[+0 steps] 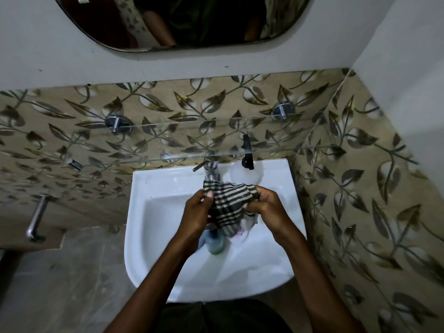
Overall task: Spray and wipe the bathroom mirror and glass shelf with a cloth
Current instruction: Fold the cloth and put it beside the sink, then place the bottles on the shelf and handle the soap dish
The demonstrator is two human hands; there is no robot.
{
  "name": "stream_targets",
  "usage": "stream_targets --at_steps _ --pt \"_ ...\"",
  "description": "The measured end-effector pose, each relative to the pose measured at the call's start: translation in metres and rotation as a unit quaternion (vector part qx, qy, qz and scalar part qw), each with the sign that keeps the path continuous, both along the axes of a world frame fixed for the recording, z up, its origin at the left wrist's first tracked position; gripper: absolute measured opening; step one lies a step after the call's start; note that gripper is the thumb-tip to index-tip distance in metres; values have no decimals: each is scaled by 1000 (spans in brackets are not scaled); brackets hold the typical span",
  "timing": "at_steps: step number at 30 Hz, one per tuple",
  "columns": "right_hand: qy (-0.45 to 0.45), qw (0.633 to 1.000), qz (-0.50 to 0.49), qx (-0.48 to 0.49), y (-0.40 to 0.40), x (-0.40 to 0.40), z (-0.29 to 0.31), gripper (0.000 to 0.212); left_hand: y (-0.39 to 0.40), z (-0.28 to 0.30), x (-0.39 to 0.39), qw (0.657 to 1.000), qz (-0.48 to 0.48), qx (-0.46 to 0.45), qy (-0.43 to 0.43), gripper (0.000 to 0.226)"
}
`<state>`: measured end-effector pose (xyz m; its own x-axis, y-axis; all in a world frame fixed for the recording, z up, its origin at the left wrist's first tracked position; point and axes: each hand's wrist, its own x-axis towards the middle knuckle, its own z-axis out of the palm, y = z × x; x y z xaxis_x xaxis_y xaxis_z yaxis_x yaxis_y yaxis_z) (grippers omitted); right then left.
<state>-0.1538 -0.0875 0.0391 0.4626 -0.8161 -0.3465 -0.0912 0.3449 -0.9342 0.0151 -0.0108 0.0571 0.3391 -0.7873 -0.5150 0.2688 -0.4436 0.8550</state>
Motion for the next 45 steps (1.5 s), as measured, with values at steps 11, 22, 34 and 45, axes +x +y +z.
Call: stream_targets --at_steps 11,22,34,45 --pt "240 959 87 -125 27 -62 -48 51 -11 -47 -42 873 -342 23 -347 70" --pt "496 821 -70 -273 -57 -64 -45 37 -78 -36 -96 706 -350 -33 -614 20" --pt "531 801 -2 -275 -67 -62 -130 81 -114 -84 -110 679 -399 -67 -613 57" --pt "557 756 142 -313 -77 -63 -127 99 -116 -143 -100 677 -482 -53 -554 93"
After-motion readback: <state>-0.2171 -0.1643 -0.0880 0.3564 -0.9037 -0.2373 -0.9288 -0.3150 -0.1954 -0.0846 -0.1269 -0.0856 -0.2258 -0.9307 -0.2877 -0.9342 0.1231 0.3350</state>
